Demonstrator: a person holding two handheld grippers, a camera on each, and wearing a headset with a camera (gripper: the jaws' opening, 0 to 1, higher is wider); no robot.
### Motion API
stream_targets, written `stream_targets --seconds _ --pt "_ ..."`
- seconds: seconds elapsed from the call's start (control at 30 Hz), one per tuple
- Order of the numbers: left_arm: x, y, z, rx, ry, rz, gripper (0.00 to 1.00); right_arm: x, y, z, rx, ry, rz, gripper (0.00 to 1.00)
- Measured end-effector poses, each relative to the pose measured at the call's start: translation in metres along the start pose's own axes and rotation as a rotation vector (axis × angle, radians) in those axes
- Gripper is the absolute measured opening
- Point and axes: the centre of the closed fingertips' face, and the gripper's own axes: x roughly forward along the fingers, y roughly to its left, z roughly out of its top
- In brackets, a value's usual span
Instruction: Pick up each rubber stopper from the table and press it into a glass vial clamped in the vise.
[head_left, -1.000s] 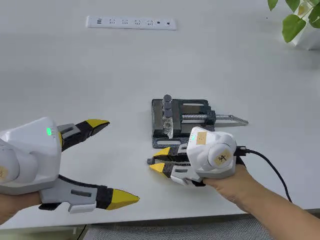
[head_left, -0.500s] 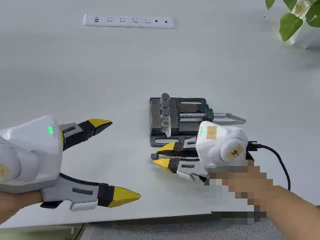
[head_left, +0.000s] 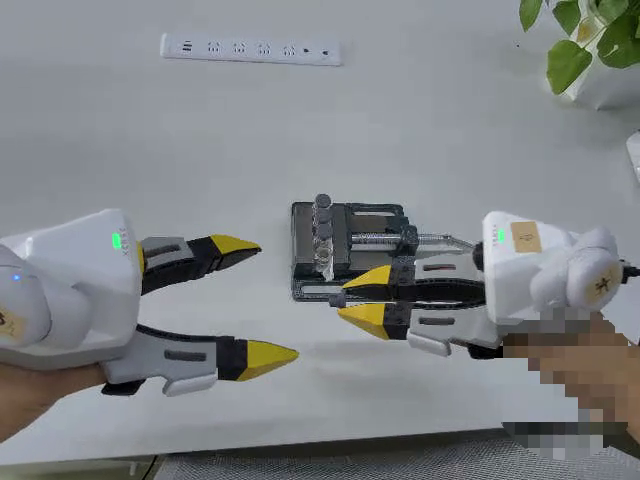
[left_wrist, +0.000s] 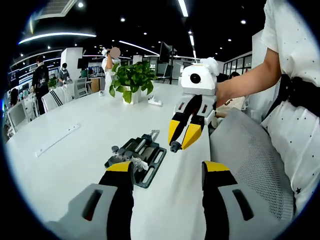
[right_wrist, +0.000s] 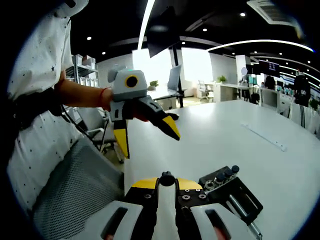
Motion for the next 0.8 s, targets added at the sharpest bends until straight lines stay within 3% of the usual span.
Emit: stream_targets --seconds 0.23,0.5,0.8 --pt "0.007 -0.009 0.034 0.039 -0.076 -0.045 0.35 -0.014 0.014 0.032 -0.027 -0.047 0.03 0.08" --pt "0.009 -0.02 0.048 0.063 -0.101 -0.095 0.15 -0.016 0.022 0.044 -0.045 -0.066 0.048 0.08" --pt "0.008 -0.027 0.054 0.068 -0.114 -0.121 0.08 -0.017 0.031 0.056 -0.046 -0.089 0.055 0.07"
